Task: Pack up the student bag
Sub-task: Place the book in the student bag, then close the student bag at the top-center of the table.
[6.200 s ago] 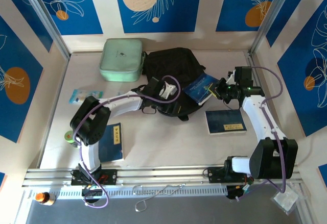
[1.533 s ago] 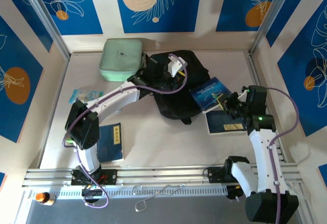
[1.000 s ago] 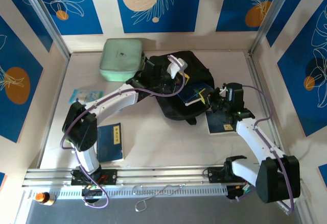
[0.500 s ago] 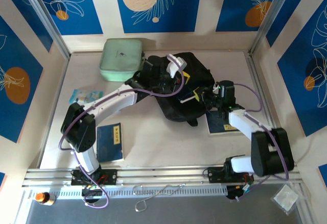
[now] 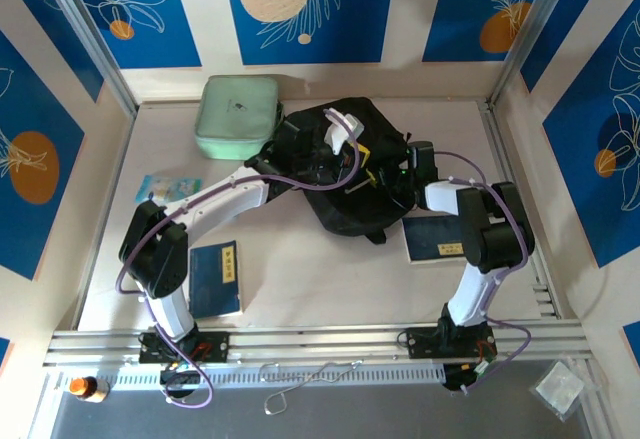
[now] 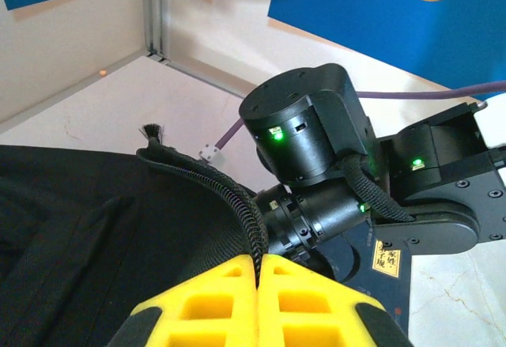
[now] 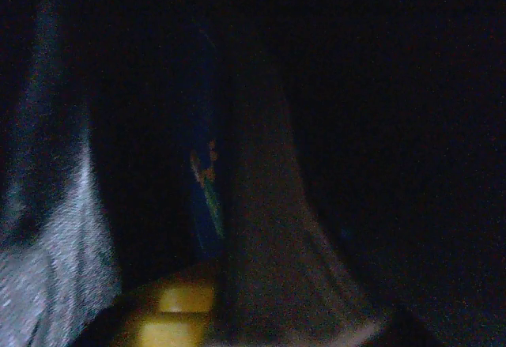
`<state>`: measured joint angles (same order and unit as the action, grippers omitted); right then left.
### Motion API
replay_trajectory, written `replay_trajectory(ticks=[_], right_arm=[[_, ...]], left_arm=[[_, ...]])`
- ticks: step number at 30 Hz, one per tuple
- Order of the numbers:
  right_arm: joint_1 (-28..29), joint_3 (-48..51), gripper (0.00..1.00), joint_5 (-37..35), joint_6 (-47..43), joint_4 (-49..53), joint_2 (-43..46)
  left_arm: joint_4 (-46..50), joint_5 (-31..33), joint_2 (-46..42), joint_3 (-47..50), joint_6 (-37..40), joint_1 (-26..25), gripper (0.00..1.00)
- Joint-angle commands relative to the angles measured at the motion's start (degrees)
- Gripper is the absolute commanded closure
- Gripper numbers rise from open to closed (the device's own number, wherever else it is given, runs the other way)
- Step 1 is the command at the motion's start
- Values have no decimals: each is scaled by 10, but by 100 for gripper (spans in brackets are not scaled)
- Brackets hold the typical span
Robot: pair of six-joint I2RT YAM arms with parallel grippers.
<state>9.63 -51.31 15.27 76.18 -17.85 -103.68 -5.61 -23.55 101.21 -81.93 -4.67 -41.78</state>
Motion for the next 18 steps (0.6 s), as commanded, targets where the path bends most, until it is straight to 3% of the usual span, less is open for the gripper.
replay_trajectory(ticks=[1, 10, 18], right_arm=[[2, -21, 73, -5, 6, 41, -3], [2, 1, 39, -35, -82, 179, 103], [3, 60, 39, -88, -198, 287, 258]], left_arm=[[-48, -17, 0, -12, -8, 2, 100], [-45, -6, 6, 4, -5, 2, 100], [-30, 43, 17, 17, -3, 5, 100]])
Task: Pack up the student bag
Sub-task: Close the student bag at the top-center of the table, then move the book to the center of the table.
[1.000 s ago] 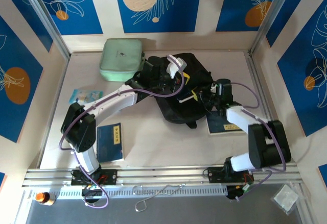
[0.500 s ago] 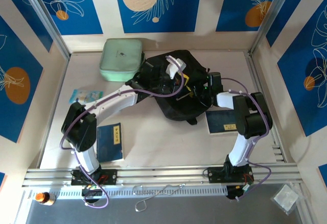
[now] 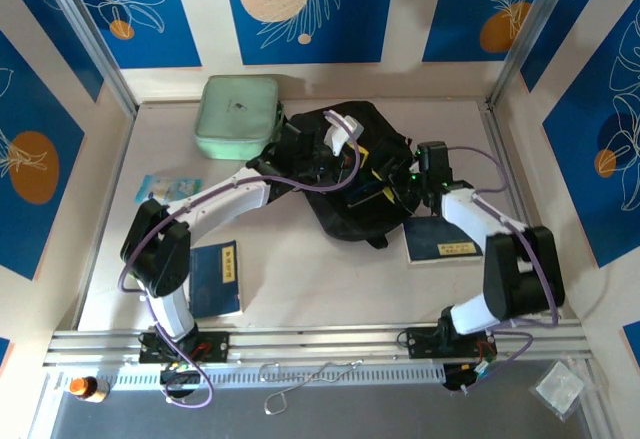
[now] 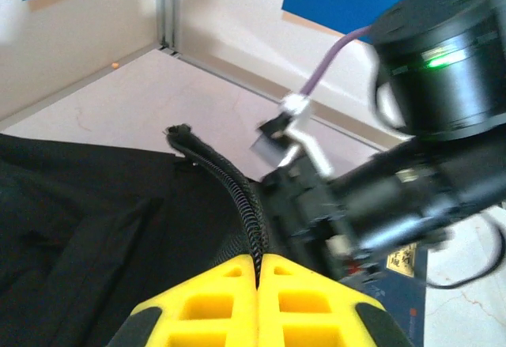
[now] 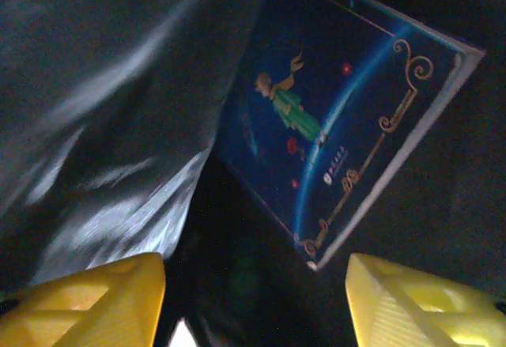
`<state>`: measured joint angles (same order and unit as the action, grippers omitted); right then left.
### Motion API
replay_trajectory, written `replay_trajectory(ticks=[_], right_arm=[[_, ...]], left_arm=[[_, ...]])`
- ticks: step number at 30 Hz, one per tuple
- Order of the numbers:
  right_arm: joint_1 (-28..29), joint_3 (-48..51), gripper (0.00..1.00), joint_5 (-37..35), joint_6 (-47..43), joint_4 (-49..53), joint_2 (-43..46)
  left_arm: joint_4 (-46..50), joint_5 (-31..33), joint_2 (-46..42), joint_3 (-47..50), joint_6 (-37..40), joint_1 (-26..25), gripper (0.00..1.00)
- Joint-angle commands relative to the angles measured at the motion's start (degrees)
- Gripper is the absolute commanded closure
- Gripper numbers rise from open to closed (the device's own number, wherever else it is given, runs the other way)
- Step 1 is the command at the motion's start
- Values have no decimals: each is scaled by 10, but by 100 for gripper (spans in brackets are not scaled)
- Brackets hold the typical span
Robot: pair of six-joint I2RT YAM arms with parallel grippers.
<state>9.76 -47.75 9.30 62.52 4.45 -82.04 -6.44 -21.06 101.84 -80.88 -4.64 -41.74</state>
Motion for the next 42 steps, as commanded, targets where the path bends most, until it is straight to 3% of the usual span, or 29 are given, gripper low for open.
replay_trajectory(ticks=[1, 5, 10, 13, 19, 23, 27, 29, 33, 42], right_arm=[[2, 33, 40, -38, -69, 76, 65], [2, 47, 42, -98, -93, 137, 146], [2, 15, 36, -163, -152, 204, 212], [4, -18, 32, -177, -182, 225, 219], [26, -95, 23, -186, -224, 261, 176], [54, -132, 17, -192, -230, 262, 131], [80, -163, 14, -187, -227, 256, 84], [87, -180, 14, -171, -228, 254, 59], [99, -209, 14, -165, -230, 256, 21], [108, -244, 16, -167, -226, 261, -18]], left_arm=[[-21, 20, 12, 9, -6, 5, 100], [-19, 24, 14, 26, -21, 7, 100], [29, 34, -23, 61, -60, 11, 56], [73, 66, -66, 91, -88, 16, 41], [249, 217, -161, 163, -187, 43, 16], [371, 251, -227, 219, -259, 88, 9], [434, 267, -295, 286, -293, 123, 1], [475, 305, -320, 312, -316, 138, 0], [516, 319, -342, 341, -348, 160, 0], [482, 193, -298, 384, -439, 158, 11]])
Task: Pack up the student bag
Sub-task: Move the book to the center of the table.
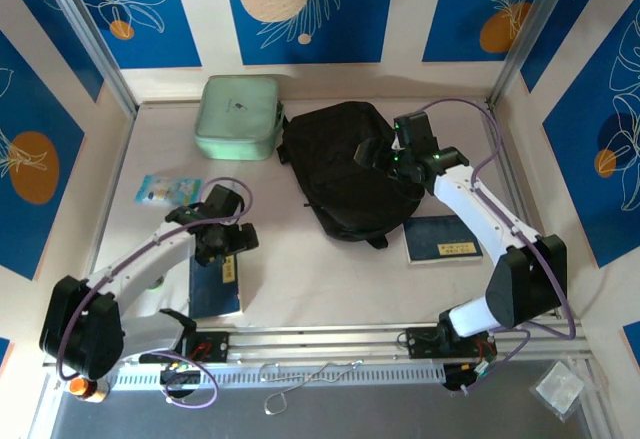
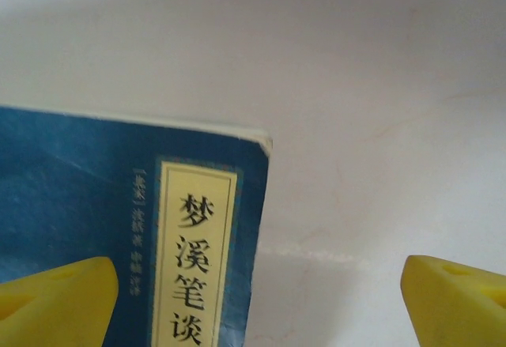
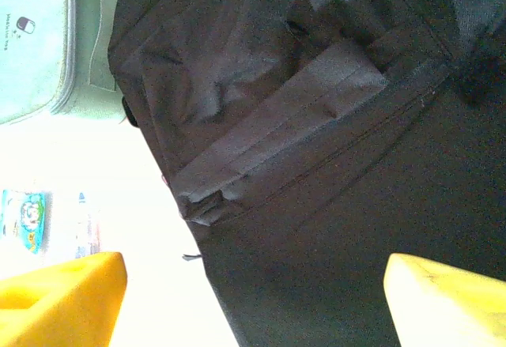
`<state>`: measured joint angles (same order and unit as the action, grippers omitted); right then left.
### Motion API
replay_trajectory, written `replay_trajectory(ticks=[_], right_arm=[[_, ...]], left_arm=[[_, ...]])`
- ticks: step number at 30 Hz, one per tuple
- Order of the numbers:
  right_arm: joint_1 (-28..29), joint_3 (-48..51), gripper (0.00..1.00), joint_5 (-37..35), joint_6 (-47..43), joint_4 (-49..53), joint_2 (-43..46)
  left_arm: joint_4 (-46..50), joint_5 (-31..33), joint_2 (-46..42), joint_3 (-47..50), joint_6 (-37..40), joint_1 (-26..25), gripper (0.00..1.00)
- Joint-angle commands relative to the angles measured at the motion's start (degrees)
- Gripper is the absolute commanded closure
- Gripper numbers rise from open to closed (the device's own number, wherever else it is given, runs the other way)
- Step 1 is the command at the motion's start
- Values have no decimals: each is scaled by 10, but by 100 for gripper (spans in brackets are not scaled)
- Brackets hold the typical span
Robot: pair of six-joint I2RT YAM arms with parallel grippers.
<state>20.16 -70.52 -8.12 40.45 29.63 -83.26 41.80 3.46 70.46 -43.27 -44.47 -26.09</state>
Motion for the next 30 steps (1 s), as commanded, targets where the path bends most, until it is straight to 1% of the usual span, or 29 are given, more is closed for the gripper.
replay_trajectory(ticks=[1, 6, 10, 18, 21, 26, 30], right_arm=[[5, -16, 16, 9, -4, 7, -8], [7, -20, 17, 10, 2, 8, -16], [7, -22, 18, 8, 3, 14, -17], [7, -3, 19, 7, 10, 12, -7], [7, 8, 19, 8, 13, 9, -1], [8, 21, 19, 11, 17, 6, 7], [15, 29, 19, 17, 20, 4, 10]], left_arm=[[-6, -61, 23, 9, -45, 0, 12], [-62, -105, 66, 18, -67, -10, 13], [-97, -127, 97, 22, -78, -10, 13], [-200, -180, 155, 14, -103, -11, 13], [-245, -196, 187, -5, -113, -11, 13], [-294, -211, 241, -61, -119, -14, 14], [-321, -224, 262, -103, -116, -21, 15]])
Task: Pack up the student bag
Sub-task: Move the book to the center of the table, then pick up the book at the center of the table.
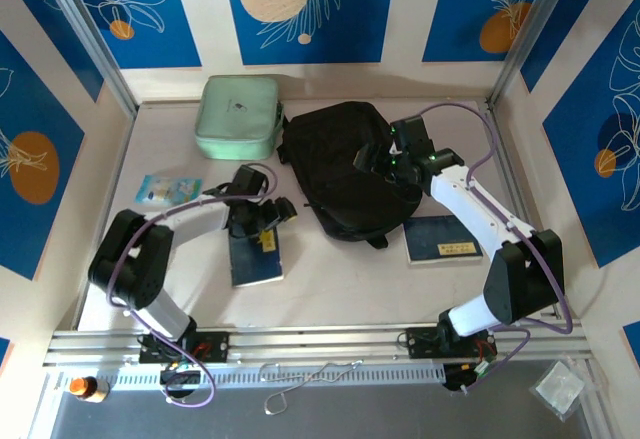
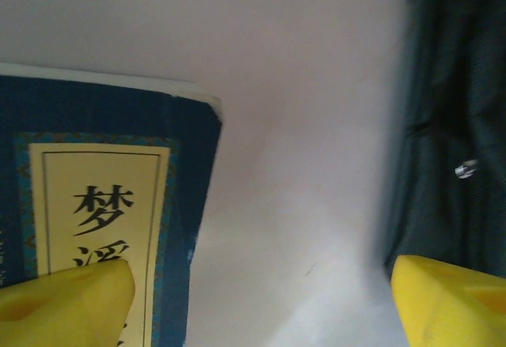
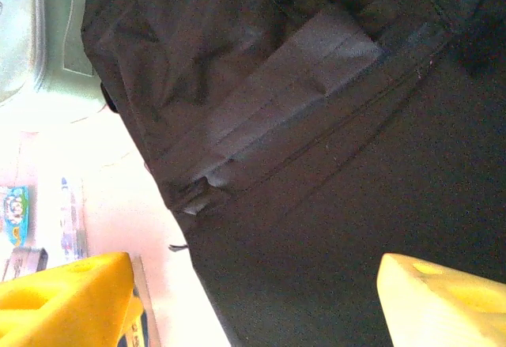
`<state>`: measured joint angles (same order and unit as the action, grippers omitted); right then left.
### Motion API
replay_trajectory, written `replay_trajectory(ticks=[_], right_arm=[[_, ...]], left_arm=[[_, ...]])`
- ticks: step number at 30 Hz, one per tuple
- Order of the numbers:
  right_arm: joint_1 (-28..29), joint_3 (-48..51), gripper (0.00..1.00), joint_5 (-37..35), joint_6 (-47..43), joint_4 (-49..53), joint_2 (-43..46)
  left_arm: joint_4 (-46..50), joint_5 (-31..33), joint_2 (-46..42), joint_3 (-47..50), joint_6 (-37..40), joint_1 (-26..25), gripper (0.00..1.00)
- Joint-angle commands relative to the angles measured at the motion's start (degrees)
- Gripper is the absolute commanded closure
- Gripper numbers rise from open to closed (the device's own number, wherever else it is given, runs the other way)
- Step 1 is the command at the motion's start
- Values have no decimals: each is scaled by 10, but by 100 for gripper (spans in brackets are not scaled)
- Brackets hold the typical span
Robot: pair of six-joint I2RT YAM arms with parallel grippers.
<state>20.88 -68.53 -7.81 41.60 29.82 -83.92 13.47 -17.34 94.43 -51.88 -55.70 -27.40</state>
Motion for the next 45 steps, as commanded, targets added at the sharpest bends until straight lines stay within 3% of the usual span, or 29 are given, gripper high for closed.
replay_trajectory(ticks=[1, 5, 12, 15, 20, 30, 39, 45], right_arm=[[11, 9, 19, 15, 7, 3, 16], [37, 3, 19, 20, -3, 5, 10], [127, -43, 19, 36, -28, 12, -58], [174, -72, 21, 48, -29, 11, -111], [231, -132, 30, 70, -22, 18, -197], [258, -218, 53, 115, -40, 65, -320], [265, -242, 65, 120, -41, 85, -372], [264, -251, 78, 124, -43, 95, -393]], left_arm=[[-38, -22, 22, -24, 2, -8, 15], [10, -7, -15, -44, 53, -1, 14], [154, 99, -131, -15, 145, 61, 5], [167, 89, -174, 24, 164, 99, 0], [193, 75, -206, 59, 201, 139, 0], [189, 34, -170, 65, 270, 151, 0], [151, -3, -143, 94, 255, 150, 11], [135, -9, -117, 100, 241, 150, 29]])
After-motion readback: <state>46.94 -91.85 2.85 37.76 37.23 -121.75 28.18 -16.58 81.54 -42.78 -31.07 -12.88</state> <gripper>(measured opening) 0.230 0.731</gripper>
